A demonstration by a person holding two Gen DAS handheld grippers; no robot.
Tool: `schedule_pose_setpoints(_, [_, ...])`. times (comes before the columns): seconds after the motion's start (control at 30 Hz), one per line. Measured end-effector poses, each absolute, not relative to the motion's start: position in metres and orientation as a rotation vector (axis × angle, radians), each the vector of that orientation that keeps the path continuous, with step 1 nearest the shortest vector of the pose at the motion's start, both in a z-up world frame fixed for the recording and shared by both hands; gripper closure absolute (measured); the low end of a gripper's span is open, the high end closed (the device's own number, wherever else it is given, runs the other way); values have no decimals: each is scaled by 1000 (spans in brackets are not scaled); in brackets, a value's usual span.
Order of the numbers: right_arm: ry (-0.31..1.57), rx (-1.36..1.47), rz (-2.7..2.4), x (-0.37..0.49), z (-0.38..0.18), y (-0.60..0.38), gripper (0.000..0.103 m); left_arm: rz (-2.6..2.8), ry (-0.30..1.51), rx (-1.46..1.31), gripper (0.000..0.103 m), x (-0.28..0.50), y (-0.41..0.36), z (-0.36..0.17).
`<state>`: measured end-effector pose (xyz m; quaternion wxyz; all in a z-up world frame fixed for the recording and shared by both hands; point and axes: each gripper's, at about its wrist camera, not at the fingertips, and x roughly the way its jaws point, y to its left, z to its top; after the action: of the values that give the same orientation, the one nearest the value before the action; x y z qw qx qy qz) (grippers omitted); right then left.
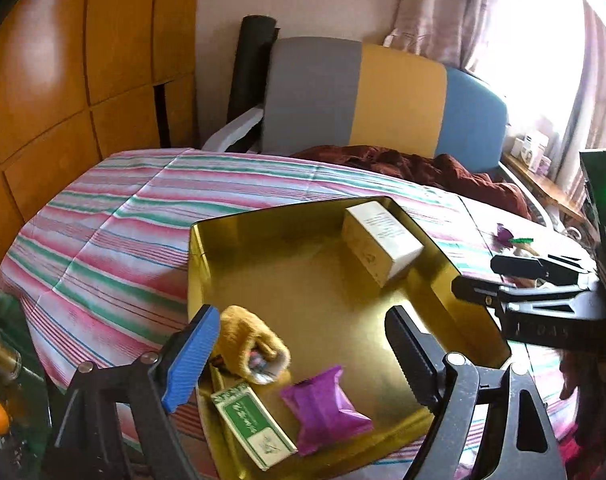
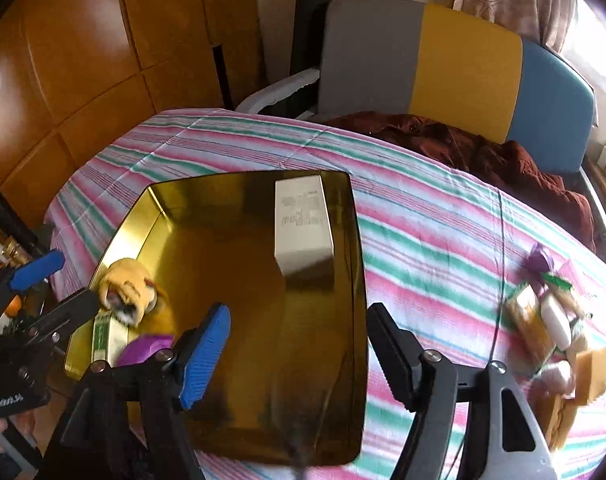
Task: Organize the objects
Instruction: 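Carry the sock and paper box to the gold tray and release both, then move both grippers back to the pile and grasp the yellow sponge with left gripper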
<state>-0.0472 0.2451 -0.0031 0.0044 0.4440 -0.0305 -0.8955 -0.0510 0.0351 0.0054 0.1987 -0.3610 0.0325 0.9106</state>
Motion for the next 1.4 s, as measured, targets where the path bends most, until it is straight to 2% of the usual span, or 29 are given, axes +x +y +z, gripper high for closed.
schedule_pose_setpoints(0.43, [-219, 1386, -2933, 2, 2, 301, 31, 2447, 199, -950, 16, -23, 78, 9])
schedule_pose_setpoints(0.8, [-445, 1433, -3093, 52, 7, 397, 31, 2325, 288, -936, 16, -7, 121, 3])
schedule_pose_setpoints(1.2, [-999, 1390, -3303, 134, 5, 519, 31, 2115, 406, -908, 16, 15, 192, -8])
schedule_pose_setpoints(1.4, [-1470, 1252, -3182, 170, -17, 560, 28, 1972, 463, -897, 16, 33, 239, -16])
